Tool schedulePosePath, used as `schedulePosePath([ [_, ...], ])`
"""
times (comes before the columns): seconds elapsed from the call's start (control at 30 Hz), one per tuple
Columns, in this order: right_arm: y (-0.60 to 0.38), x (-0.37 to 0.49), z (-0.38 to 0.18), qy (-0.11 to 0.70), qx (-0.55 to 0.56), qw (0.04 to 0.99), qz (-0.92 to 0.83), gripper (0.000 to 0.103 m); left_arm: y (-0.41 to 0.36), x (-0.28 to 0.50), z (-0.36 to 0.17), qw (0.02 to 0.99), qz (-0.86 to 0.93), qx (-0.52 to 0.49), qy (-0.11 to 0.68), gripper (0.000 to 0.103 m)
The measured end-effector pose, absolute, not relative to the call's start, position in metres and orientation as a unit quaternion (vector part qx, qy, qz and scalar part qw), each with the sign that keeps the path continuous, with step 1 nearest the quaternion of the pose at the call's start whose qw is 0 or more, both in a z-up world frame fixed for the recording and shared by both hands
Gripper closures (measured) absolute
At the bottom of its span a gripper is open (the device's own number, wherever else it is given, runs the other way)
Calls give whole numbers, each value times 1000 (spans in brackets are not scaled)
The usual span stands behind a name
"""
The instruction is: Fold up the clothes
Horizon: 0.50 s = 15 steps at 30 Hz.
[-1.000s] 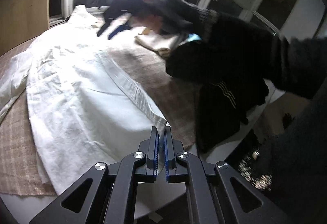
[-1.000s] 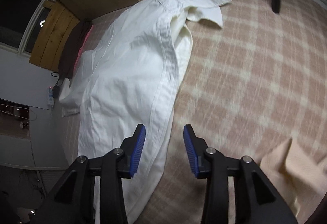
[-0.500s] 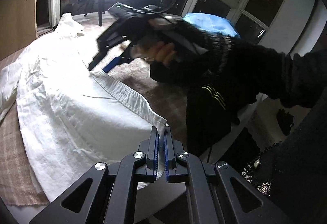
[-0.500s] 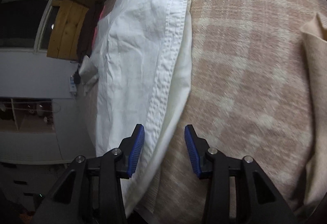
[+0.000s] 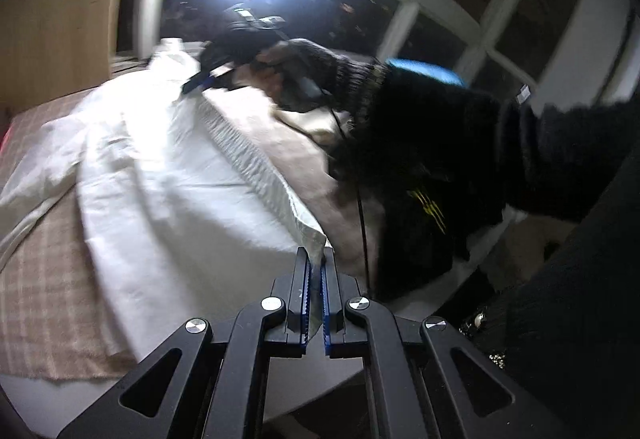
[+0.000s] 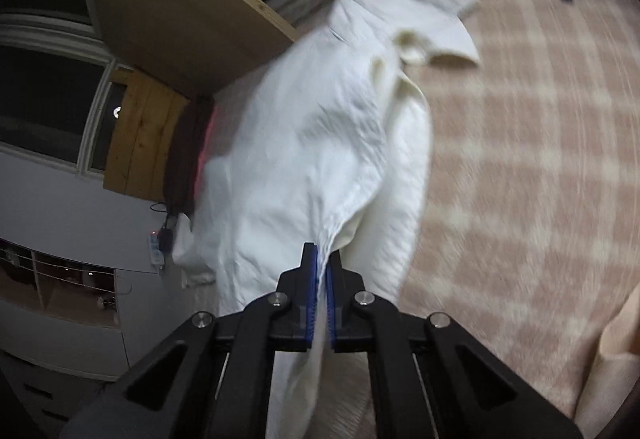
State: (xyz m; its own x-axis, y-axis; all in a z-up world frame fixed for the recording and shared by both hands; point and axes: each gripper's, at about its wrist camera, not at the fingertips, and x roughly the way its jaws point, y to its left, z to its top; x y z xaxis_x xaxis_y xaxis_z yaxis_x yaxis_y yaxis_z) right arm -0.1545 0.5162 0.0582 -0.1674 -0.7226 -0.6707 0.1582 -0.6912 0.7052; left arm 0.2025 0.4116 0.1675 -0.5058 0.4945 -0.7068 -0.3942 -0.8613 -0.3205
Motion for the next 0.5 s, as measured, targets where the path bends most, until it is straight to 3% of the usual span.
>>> schedulePosePath([
  [0.27, 419, -184, 144, -177, 523, 335, -764, 100, 281, 242, 217, 116, 921, -347, -132, 99],
  [0.4, 358, -178, 195, -160, 489, 394, -761, 100, 214, 268, 245, 38, 940, -298, -162, 99],
  [0.5, 331, -170, 223, -140, 459, 431, -764, 100, 214, 275, 254, 25, 944, -301, -131, 99],
])
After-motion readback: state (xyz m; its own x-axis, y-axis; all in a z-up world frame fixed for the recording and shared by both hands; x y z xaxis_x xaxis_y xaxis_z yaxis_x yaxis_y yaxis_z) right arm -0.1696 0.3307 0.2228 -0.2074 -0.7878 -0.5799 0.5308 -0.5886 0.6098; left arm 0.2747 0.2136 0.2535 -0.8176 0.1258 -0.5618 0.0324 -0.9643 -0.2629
